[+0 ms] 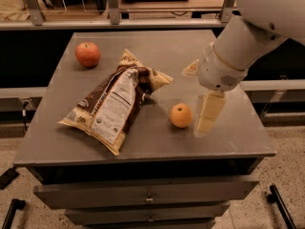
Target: Pick orange
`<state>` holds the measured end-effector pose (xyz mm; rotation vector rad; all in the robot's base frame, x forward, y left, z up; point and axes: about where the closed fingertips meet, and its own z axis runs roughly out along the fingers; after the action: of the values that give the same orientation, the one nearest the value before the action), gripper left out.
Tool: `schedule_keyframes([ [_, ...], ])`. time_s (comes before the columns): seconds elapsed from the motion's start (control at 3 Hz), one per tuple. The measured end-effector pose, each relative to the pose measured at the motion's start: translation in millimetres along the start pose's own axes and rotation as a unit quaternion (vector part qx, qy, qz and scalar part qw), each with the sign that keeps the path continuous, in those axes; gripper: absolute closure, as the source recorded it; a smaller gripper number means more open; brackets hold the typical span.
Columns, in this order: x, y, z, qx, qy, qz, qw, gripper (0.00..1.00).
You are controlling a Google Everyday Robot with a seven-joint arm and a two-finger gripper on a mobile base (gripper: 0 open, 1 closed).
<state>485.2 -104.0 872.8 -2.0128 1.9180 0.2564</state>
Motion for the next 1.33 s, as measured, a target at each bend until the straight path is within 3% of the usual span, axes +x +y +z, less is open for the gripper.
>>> schedule_keyframes([
  [0.33, -3.9, 2.5, 19.6, -0.027, -0.014, -0.021, 0.9993, 0.00],
  [1.0, -6.4, 3.8, 22.3, -0.031, -0.015, -0.026, 0.9991, 0.44],
  [1.33, -7.8, 4.4, 21.7, -0.030, -0.016, -0.028, 0.9990, 0.74],
])
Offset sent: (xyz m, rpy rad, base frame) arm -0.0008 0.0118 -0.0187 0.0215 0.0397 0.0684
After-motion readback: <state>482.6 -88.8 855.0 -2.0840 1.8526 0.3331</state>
